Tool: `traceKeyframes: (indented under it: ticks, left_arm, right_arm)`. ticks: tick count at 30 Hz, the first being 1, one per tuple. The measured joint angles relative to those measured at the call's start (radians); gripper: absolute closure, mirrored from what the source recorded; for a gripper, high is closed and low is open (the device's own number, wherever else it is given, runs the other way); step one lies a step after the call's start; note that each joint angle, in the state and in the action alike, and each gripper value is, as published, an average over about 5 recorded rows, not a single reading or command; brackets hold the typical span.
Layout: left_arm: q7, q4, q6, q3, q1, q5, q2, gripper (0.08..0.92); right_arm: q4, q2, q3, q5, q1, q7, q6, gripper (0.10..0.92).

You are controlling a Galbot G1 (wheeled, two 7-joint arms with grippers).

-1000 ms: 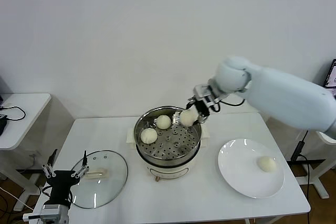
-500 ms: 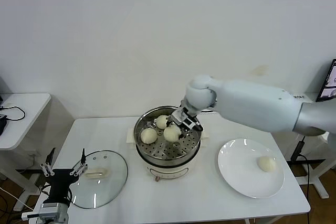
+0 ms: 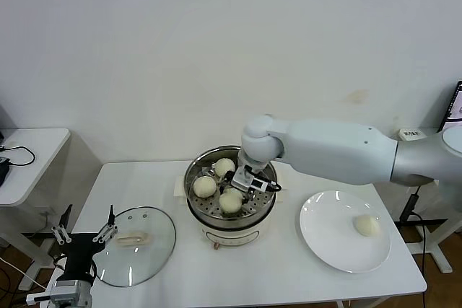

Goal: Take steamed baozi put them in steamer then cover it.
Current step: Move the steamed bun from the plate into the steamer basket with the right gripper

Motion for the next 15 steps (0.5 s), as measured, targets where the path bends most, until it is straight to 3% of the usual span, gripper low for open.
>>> traceKeyframes:
  ticks: [11,15]
  left_arm:
    - [0.0,-0.004,0.0,0.004,0.0,0.0,-0.005,0.177]
    - [0.002,-0.004,0.0,0.006,0.0,0.001,-0.004,0.177]
  right_arm:
    - [0.014,0.008,-0.019,-0.014,-0.001,-0.015,0.053,0.364]
    - [0.015,0.006,-0.019,-0.016,0.003,-0.015,0.066,0.283]
